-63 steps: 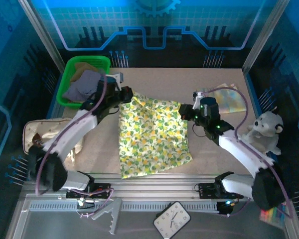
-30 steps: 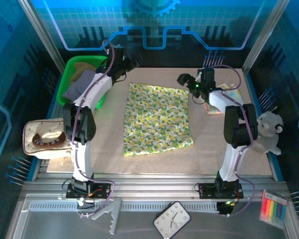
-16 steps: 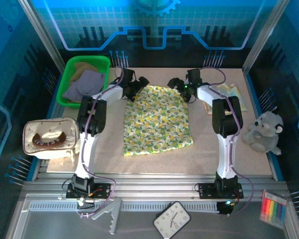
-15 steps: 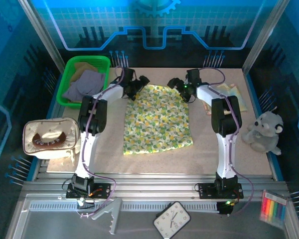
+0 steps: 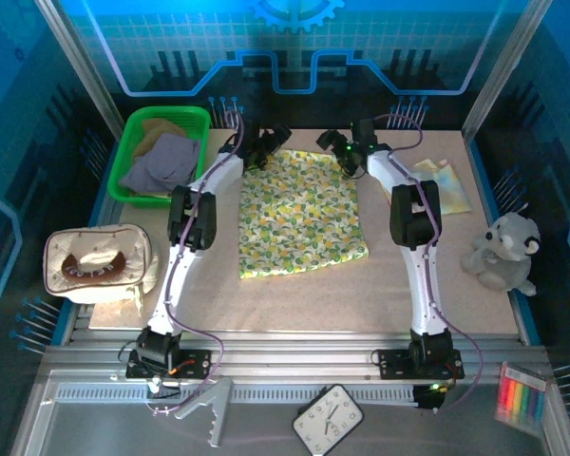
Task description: Fold and stack the skirts
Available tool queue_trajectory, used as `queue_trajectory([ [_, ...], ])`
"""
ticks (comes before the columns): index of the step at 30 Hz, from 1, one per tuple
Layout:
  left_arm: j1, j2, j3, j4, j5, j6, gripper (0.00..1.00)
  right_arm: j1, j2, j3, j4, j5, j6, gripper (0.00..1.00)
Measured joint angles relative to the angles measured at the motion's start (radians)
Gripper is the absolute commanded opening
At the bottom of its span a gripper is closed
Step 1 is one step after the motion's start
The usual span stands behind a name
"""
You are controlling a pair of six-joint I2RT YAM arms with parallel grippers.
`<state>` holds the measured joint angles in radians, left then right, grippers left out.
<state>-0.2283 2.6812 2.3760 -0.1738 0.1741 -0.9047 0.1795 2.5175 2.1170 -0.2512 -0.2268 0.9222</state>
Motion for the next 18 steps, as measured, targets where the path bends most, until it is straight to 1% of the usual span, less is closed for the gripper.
queue_trajectory([
  [3, 0.003, -0.016, 0.019, -0.014, 0.033, 0.044, 0.99, 0.0, -0.039, -0.034, -0.013, -0.019, -0.054, 1.0],
  [5, 0.004, -0.089, -0.071, -0.021, 0.037, 0.069, 0.99, 0.001, -0.112, -0.118, -0.028, -0.021, -0.089, 1.0],
  [8, 0.004, -0.304, -0.36, -0.014, 0.032, 0.072, 0.99, 0.002, -0.3, -0.314, -0.058, -0.016, -0.12, 1.0],
  [10, 0.003, -0.476, -0.565, -0.001, 0.03, 0.061, 0.99, 0.002, -0.449, -0.455, -0.074, -0.012, -0.124, 1.0],
  [14, -0.001, -0.759, -0.864, 0.037, 0.034, 0.013, 0.99, 0.002, -0.694, -0.698, -0.064, -0.016, -0.127, 1.0],
  [16, -0.008, -0.863, -0.986, 0.045, 0.034, -0.014, 0.99, 0.002, -0.771, -0.795, -0.065, -0.028, -0.127, 1.0],
  [18, -0.019, -0.935, -1.098, 0.044, 0.034, -0.043, 0.99, 0.002, -0.803, -0.873, -0.058, -0.053, -0.13, 1.0],
])
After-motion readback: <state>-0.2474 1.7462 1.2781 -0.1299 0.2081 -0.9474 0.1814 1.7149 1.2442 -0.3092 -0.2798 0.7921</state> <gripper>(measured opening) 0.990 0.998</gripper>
